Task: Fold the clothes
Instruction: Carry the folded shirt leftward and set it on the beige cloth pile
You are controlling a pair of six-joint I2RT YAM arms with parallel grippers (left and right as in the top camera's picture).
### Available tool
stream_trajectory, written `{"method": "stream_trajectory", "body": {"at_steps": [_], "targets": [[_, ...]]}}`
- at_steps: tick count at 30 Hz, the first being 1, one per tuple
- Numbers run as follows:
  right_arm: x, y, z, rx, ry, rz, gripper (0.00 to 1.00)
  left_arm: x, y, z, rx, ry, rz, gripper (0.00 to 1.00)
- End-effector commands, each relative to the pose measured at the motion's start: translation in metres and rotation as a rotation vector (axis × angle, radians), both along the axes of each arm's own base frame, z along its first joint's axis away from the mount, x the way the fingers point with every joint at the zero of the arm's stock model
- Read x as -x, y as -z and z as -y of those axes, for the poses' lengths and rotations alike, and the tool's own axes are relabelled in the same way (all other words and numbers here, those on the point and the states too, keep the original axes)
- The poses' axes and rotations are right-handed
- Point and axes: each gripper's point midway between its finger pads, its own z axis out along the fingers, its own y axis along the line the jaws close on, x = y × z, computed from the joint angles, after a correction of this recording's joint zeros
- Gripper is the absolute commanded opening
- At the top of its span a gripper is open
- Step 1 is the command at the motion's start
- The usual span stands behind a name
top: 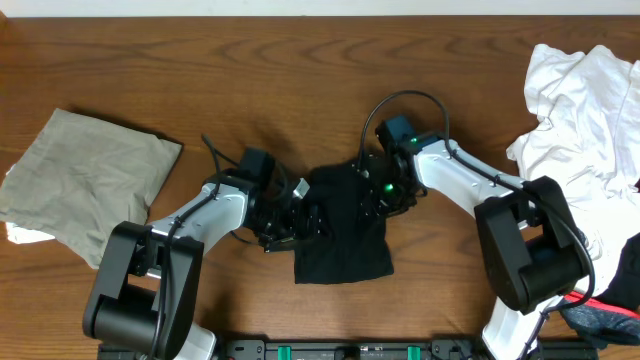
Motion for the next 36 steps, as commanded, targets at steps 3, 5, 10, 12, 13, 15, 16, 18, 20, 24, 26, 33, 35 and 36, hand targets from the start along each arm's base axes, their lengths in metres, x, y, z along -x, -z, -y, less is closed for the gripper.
{"method": "stream_trajectory", "body": {"at_steps": [3,5,10,12,13,15,16,18,20,24,26,33,35,36], "targets": [[0.022,0.022,-0.013,0.013,-0.055,-0.069,0.38,0.008,0.017,-0.008,-0.056,0.009,-0.024,0.94],[0.025,0.022,-0.018,0.009,-0.069,-0.065,0.38,0.008,0.017,-0.008,-0.055,0.009,-0.023,0.92],[0.029,0.02,-0.026,-0.01,-0.088,-0.066,0.39,0.008,0.017,-0.008,-0.055,0.011,-0.023,0.79],[0.029,0.02,-0.026,-0.009,-0.088,-0.066,0.38,0.008,0.017,-0.007,-0.055,0.012,-0.023,0.76],[0.029,0.02,-0.026,-0.009,-0.084,-0.067,0.39,0.008,0.017,-0.007,-0.055,0.012,-0.024,0.72],[0.027,0.02,-0.024,-0.007,-0.072,-0.07,0.38,0.008,0.017,-0.008,-0.055,0.012,-0.023,0.63],[0.026,0.02,-0.023,-0.007,-0.068,-0.071,0.39,0.008,0.017,-0.008,-0.055,0.012,-0.023,0.59],[0.025,0.02,-0.022,-0.007,-0.063,-0.072,0.39,0.008,0.017,-0.007,-0.054,0.012,-0.02,0.4],[0.026,0.02,-0.022,-0.007,-0.062,-0.073,0.38,0.007,0.017,-0.007,-0.053,0.012,-0.015,0.06],[0.024,0.01,-0.018,0.0,-0.054,-0.078,0.33,0.005,0.015,-0.008,-0.058,0.01,0.0,0.06],[0.017,-0.006,-0.015,-0.01,-0.059,-0.061,0.29,-0.001,0.01,-0.013,-0.097,0.005,0.038,0.06],[-0.025,-0.123,0.017,-0.07,-0.004,0.079,0.31,-0.049,-0.043,-0.056,-0.38,-0.061,0.296,0.06],[-0.031,-0.155,0.031,-0.083,0.026,0.125,0.37,-0.067,-0.068,-0.069,-0.443,-0.094,0.342,0.06],[-0.032,-0.167,0.036,-0.088,0.039,0.144,0.39,-0.075,-0.078,-0.074,-0.461,-0.098,0.364,0.06]]}}
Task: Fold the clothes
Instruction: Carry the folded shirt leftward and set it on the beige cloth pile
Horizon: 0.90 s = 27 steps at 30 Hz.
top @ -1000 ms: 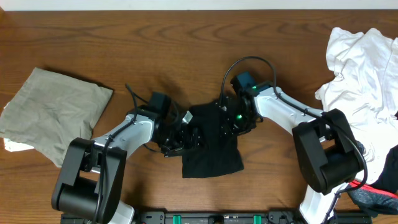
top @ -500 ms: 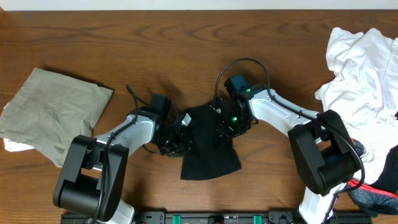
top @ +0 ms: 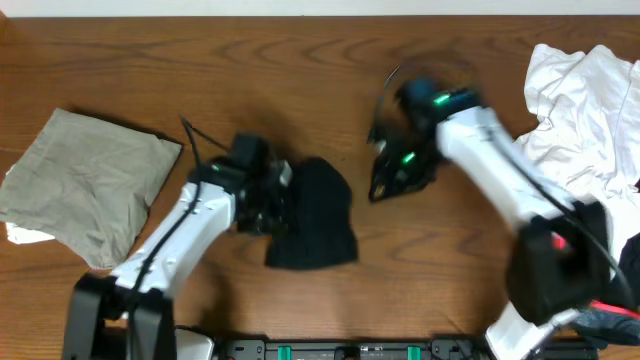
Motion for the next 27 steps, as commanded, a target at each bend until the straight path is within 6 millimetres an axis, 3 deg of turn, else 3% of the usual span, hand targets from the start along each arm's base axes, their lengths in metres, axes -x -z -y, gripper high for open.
{"method": "stream_trajectory", "body": {"at_steps": [1,7,10,13,16,21,27], "targets": [[-0.015,-0.064,0.018,-0.059,0.017,0.177,0.41,-0.053,-0.048,-0.032,-0.149,-0.041,0.2,0.06],[-0.002,-0.11,0.048,-0.073,0.043,0.294,0.46,-0.11,-0.109,-0.086,-0.253,-0.165,0.334,0.06],[0.006,-0.12,0.057,-0.054,0.055,0.32,0.47,-0.137,-0.132,-0.128,-0.28,-0.261,0.387,0.06],[0.011,-0.122,0.063,-0.024,0.058,0.325,0.47,-0.152,-0.141,-0.172,-0.304,-0.372,0.403,0.06],[0.014,-0.119,0.067,0.006,0.059,0.311,0.47,-0.156,-0.14,-0.22,-0.327,-0.488,0.401,0.06],[0.015,-0.118,0.068,0.012,0.059,0.306,0.47,-0.145,-0.14,-0.294,-0.362,-0.668,0.398,0.06],[0.015,-0.118,0.068,0.013,0.06,0.305,0.47,-0.131,-0.125,-0.342,-0.324,-0.795,0.354,0.06]]}}
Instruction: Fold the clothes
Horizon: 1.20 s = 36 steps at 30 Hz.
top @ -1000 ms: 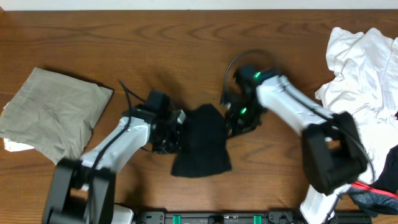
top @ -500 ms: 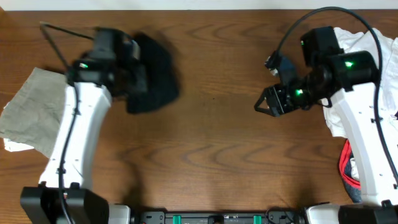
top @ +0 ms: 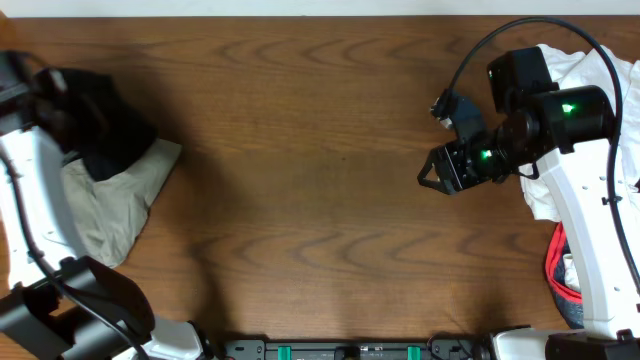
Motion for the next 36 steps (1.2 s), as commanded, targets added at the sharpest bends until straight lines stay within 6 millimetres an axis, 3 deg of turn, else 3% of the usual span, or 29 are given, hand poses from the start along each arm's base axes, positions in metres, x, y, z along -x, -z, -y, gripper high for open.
{"method": "stream_trajectory", "body": {"at_steps": [1,7,12,13,14,15,16,20,22,26,29,32,36], "targets": [[0.001,-0.004,0.003,0.005,-0.006,0.02,0.47,-0.001,0.005,-0.016,0.033,-0.021,0.008,0.06],[0.001,-0.004,0.003,0.005,-0.005,0.02,0.47,0.011,0.034,-0.03,0.093,-0.087,-0.07,0.06],[0.001,-0.004,0.003,0.005,-0.006,0.02,0.5,0.024,0.037,-0.043,0.102,-0.131,-0.085,0.06],[0.001,-0.004,0.003,0.006,-0.005,0.021,0.54,0.029,0.037,-0.047,0.107,-0.145,-0.091,0.1],[0.0,-0.004,0.003,0.006,-0.005,0.021,0.58,0.034,0.038,-0.049,0.114,-0.157,-0.1,0.29],[0.0,-0.004,0.003,0.008,-0.005,0.022,0.62,0.04,0.04,-0.051,0.125,-0.171,-0.115,0.69],[0.0,-0.004,0.004,0.009,-0.005,0.024,0.66,0.048,0.041,-0.054,0.134,-0.199,-0.131,0.98],[0.0,-0.003,0.004,0.012,-0.004,0.026,0.81,0.083,0.047,-0.073,0.178,-0.456,-0.2,0.98],[-0.002,-0.003,0.005,0.021,-0.002,0.031,0.99,0.084,0.044,-0.071,0.23,-0.469,-0.176,0.98],[-0.009,-0.004,0.005,0.02,-0.001,0.062,0.99,0.07,0.024,-0.054,0.276,-0.402,-0.087,0.98],[-0.02,-0.007,0.003,0.011,0.0,0.113,0.99,0.052,-0.001,-0.03,0.24,-0.279,-0.013,0.98],[-0.032,-0.011,0.001,0.001,0.002,0.167,0.99,0.035,-0.028,0.004,0.182,-0.142,0.046,0.98],[-0.048,-0.015,0.004,0.024,0.015,0.238,0.99,0.015,-0.059,0.07,0.125,0.078,0.116,0.98]]}}
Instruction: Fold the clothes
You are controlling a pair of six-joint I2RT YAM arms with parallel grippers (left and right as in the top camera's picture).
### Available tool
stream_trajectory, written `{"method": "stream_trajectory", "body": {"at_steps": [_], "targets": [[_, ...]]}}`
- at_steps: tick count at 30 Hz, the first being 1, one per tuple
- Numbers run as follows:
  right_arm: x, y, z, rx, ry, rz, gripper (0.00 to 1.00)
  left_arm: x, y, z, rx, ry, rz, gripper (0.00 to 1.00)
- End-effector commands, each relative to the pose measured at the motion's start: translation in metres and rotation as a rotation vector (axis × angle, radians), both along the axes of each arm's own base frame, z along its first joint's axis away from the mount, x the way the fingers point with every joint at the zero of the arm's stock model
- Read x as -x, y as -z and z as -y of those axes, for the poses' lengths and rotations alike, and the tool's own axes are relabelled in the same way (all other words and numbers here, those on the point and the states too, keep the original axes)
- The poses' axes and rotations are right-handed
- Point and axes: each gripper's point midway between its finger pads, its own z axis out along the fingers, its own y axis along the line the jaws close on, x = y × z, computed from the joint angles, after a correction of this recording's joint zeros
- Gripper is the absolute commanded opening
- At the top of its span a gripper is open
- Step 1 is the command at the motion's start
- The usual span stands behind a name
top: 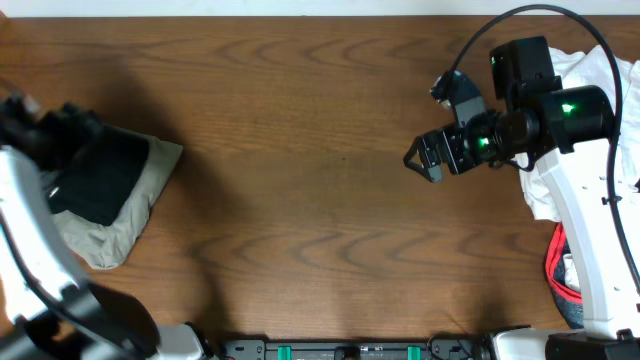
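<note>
A folded black garment [98,178] lies on top of the folded beige garment [120,225] at the far left of the table. My left gripper [58,128] is at the black garment's far left corner; it blurs into the dark cloth, so its jaws cannot be read. My right gripper [424,160] hangs over the bare wood right of centre, open, with nothing between its fingers. It points left, away from the white pile.
A heap of crumpled white clothes [590,95] fills the right edge behind my right arm. Red and blue cloth [562,275] lies at the lower right. The table's far edge [320,14] runs along the top.
The black garment, held up over the beige one's far corner, now lies flatter on the beige stack. My left gripper sits lower and nearer. My right gripper shifted slightly left and up.
Both grippers were at the black garment in the table's middle. Then the left one had it further left and the right one was off it. Then the left held it over the beige stack, right gripper near the white heap. Now it rests on the stack.
</note>
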Motion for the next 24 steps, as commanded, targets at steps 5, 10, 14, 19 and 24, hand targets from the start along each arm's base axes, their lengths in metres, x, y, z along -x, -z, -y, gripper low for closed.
{"method": "stream_trajectory", "body": {"at_steps": [5,10,14,19,24], "targets": [[-0.054,-0.016,0.044,0.143,0.241,0.203,0.99,-0.03,-0.05,0.121,-0.104,0.416,0.163,0.98],[-0.09,-0.04,0.056,0.137,0.313,0.368,0.99,-0.034,-0.047,0.156,-0.137,0.507,0.152,0.98],[-0.09,-0.042,0.069,0.175,0.331,0.381,0.99,-0.032,-0.048,0.17,-0.118,0.541,0.16,0.98],[-0.062,-0.064,0.09,0.166,0.396,0.388,0.99,-0.015,-0.059,0.174,-0.116,0.564,0.169,0.98],[-0.01,-0.11,0.099,0.151,0.411,0.498,0.99,0.016,-0.097,0.175,-0.178,0.573,0.276,0.98]]}}
